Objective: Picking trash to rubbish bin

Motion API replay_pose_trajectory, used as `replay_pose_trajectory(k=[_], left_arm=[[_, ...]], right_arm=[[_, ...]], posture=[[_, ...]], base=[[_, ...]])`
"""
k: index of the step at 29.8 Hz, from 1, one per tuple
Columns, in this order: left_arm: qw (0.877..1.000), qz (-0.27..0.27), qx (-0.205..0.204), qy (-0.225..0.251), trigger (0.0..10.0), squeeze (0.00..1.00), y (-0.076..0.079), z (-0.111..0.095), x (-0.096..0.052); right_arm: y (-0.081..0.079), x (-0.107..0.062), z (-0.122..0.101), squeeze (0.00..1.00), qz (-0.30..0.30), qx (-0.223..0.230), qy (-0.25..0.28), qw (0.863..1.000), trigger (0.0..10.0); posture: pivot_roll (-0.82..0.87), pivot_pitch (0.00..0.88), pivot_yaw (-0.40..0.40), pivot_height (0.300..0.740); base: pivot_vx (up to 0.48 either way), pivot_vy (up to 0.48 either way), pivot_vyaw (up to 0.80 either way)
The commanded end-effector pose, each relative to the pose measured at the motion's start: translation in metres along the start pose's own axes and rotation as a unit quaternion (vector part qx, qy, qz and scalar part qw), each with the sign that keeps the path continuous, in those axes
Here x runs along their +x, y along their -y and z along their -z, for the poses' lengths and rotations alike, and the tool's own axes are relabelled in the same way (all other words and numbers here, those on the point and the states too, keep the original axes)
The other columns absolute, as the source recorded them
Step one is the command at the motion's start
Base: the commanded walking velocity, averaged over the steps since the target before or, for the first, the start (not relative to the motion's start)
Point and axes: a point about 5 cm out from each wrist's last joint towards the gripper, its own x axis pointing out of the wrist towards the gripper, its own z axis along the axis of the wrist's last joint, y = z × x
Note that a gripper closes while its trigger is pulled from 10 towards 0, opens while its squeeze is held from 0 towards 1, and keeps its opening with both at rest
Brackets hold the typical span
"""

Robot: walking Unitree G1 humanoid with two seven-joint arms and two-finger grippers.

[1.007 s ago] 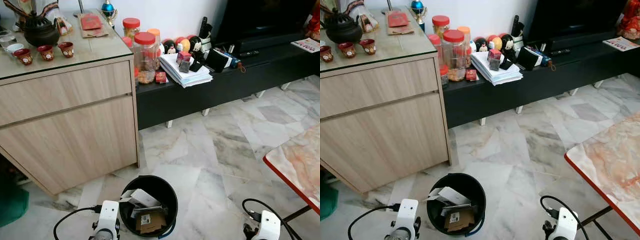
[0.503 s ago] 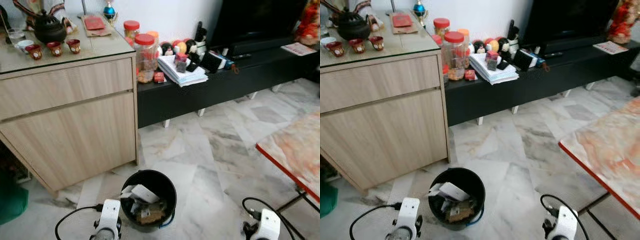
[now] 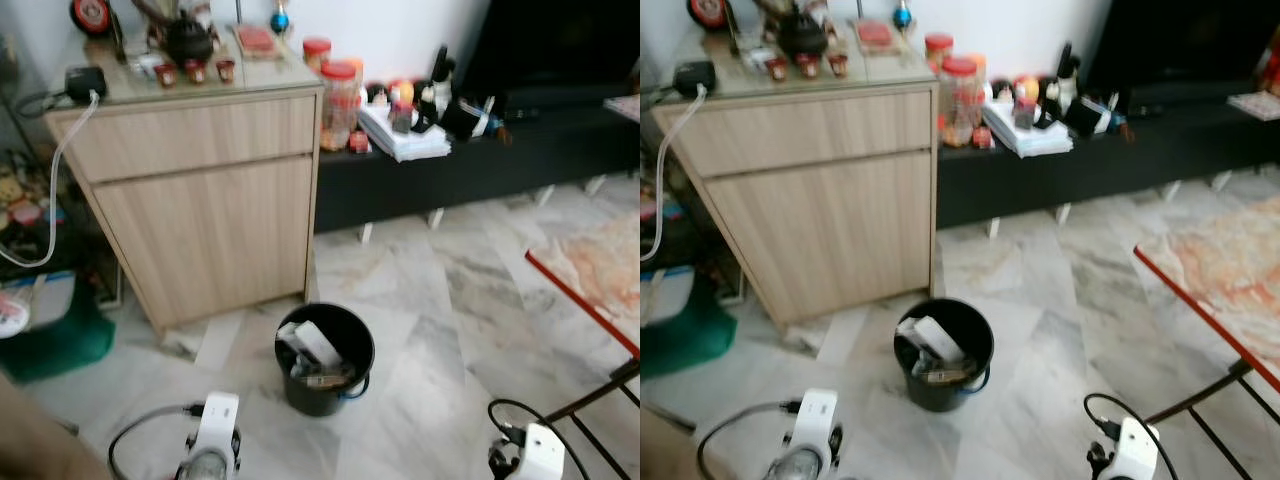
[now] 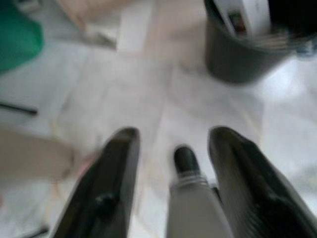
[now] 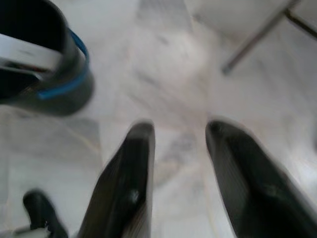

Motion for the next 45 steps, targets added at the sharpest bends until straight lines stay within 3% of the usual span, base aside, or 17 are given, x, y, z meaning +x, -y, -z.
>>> replay_pose_trajectory(k=[1, 7, 13, 19, 24, 30, 39, 45], left_arm=[[1.0, 0.001, 0.003, -0.018, 10.0, 0.0, 0.001, 0.009, -0.002], [1.0, 0.013, -0.002, -0.017, 10.0, 0.0, 0.004, 0.007, -0.002], [0.999, 0.044, 0.026, 0.014, 10.0, 0.0, 0.014, -0.006, 0.0], [0.998, 0.043, 0.027, 0.026, 10.0, 0.0, 0.014, -0.014, 0.002], [0.997, 0.048, 0.032, 0.05, 10.0, 0.0, 0.016, -0.026, 0.004], [0.993, 0.044, 0.028, 0.102, 10.0, 0.0, 0.017, -0.056, 0.009], [0.974, 0.005, 0.021, 0.224, 10.0, 0.0, 0.009, -0.121, 0.01], [0.945, -0.053, -0.01, 0.323, 10.0, 0.0, -0.01, -0.165, 0.003]], right_arm=[[0.0, 0.0, -0.001, 0.0, 0.001, 0.004, 0.004, 1.0, 10.0], [-0.003, 0.002, -0.013, 0.0, -0.007, 0.009, 0.028, 1.0, 10.0], [-0.007, 0.005, -0.024, 0.0, -0.014, 0.01, 0.047, 0.999, 10.0], [-0.016, 0.007, -0.037, 0.0, -0.032, -0.004, 0.069, 0.997, 10.0], [-0.024, 0.009, -0.051, 0.0, -0.049, -0.018, 0.091, 0.995, 10.0], [-0.042, 0.011, -0.076, 0.0, -0.087, -0.046, 0.134, 0.986, 10.0], [-0.083, 0.005, -0.136, 0.0, -0.162, -0.074, 0.248, 0.952, 10.0], [-0.109, -0.009, -0.179, 0.0, -0.203, -0.078, 0.337, 0.916, 10.0]], posture=[[-0.08, 0.044, -0.078, 0.74], [-0.08, 0.045, -0.086, 0.74], [-0.08, 0.04, -0.088, 0.74], [-0.08, 0.033, -0.087, 0.74], [-0.08, 0.027, -0.087, 0.74], [-0.07, 0.019, -0.089, 0.74], [-0.07, 0.001, -0.083, 0.74], [-0.06, 0.0, -0.075, 0.74]], base=[[0.0, 0.0, 0.0], [0.0, 0.0, 0.0], [0.0, 0.0, 0.0], [0.0, 0.0, 0.0], [0.0, 0.0, 0.0], [0.0, 0.0, 0.0], [0.0, 0.0, 0.0], [0.0, 0.0, 0.0]])
